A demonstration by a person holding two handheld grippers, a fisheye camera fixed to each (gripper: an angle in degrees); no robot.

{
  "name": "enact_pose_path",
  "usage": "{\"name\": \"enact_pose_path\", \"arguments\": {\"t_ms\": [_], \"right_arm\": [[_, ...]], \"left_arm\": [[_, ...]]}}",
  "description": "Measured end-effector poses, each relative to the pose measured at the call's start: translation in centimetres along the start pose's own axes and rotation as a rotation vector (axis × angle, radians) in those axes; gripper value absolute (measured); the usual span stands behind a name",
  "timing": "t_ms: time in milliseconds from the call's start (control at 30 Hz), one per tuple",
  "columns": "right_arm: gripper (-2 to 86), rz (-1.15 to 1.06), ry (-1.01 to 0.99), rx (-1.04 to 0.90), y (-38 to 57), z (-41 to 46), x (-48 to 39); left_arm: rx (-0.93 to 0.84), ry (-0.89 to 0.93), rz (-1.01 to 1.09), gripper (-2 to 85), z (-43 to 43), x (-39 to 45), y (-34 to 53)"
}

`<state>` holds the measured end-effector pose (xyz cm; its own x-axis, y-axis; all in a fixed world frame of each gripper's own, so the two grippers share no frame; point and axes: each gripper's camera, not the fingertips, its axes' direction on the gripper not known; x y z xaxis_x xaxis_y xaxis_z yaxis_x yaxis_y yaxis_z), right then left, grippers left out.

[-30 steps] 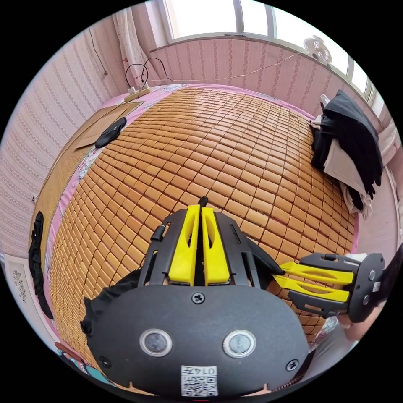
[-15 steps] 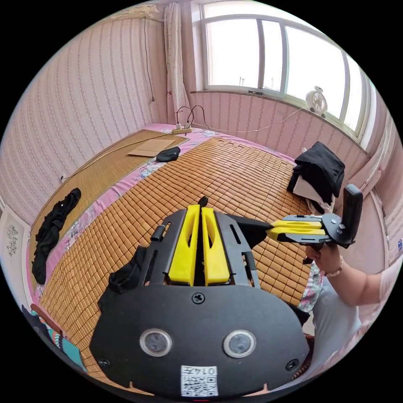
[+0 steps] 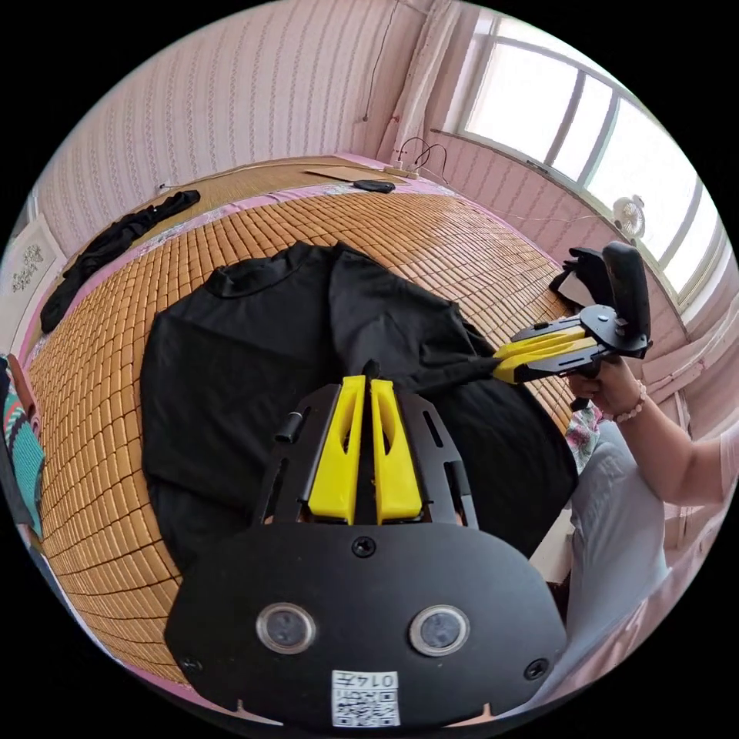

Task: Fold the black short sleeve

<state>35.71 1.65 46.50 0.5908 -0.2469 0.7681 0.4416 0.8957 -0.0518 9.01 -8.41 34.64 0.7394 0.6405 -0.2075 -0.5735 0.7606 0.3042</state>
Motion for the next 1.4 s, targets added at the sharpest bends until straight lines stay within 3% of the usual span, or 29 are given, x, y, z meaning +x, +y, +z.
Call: {"name": "enact_pose_path", "arguments": {"t_ms": [233,567,733,933,1133,1233,1400], "right_arm": [[4.9,-0.126,-0.006,-0.242,-1.2,3.9,-3.2],[4.9,-0.067,0.007,-0.092,-6.3,7.0,-5.0],[1.7,-0.092,-0.065,-0.231,-6.7,10.8,-6.9],[0.3,-0.083,-0.035,-0.258,-7.1,12.2,-9.1],[0.6,-0.076,0.402,-0.199,-9.6,14.0,-13.4],[0.7,-0.090,0.443,-0.302,-9.8,17.2,-14.5],[0.5,-0.093,0.452,-0.271,-9.8,18.1,-16.0]], "left_arm": [[-0.065,0.083,0.015,0.6,-1.5,-3.9,4.7],[-0.010,0.118,0.094,4.3,-2.1,-7.2,4.3],[-0.181,0.131,0.138,5.4,1.6,-8.1,3.7],[-0.152,0.196,0.074,3.2,1.2,-10.6,5.0],[-0.102,0.144,0.191,2.9,0.0,-9.3,4.9],[-0.144,0.115,0.219,2.8,1.2,-8.8,4.9],[-0.132,0.005,0.347,2.0,1.9,-7.3,6.5]]}}
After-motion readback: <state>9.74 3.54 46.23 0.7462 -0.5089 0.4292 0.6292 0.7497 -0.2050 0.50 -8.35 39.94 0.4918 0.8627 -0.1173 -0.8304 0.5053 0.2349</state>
